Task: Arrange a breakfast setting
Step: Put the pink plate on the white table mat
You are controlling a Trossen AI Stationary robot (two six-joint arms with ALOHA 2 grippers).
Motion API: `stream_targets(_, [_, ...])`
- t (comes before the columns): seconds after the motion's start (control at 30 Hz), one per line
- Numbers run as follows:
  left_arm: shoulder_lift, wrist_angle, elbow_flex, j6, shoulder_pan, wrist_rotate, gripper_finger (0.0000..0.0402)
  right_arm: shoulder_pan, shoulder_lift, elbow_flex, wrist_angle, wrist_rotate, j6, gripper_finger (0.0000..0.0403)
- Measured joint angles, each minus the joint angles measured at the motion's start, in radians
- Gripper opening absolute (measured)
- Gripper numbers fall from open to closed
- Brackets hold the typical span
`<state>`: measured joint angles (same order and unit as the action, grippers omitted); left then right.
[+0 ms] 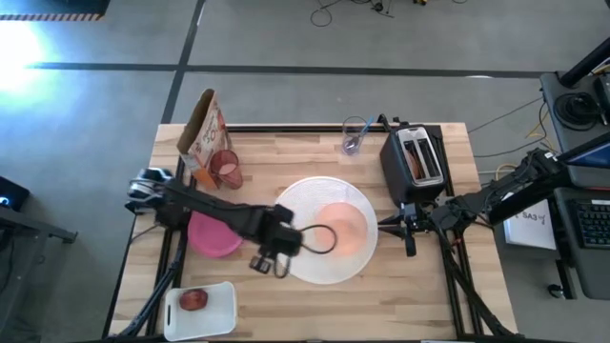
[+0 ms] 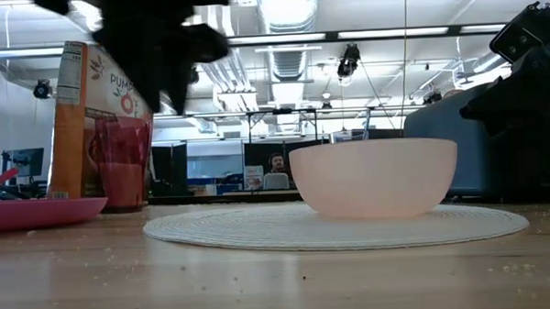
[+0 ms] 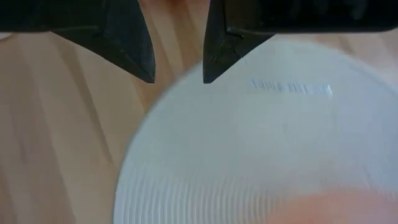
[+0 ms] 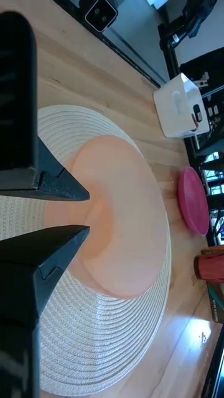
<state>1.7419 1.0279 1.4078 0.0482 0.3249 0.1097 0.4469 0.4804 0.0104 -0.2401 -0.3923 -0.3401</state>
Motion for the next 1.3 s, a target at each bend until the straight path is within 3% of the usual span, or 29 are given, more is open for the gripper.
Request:
stream_targets(0.33, [-0.314,-0.075,-0.407,-0.570,0.184,0.054,0.0117,0.000,0.000,0.000,0.000,0.000,0.000,0.0063])
stream_targets(0.6, [-0.385,-0.092,-0.579,-0.889,0.285,0.056,0.0117,0.000,0.000,0.000,0.000,0.000,0.000,0.0063])
stream_targets(0.87, [-0.355,-0.176,-0.692,-0.978,0.317,-0.023,0.0117,0.000,0.000,0.000,0.000,0.000,0.000,0.0063])
stream_targets(1.3, [-0.299,-0.239,-0.744,-0.974,0.322,0.002,0.0112,0.000,0.000,0.000,0.000,0.000,0.000,0.0063])
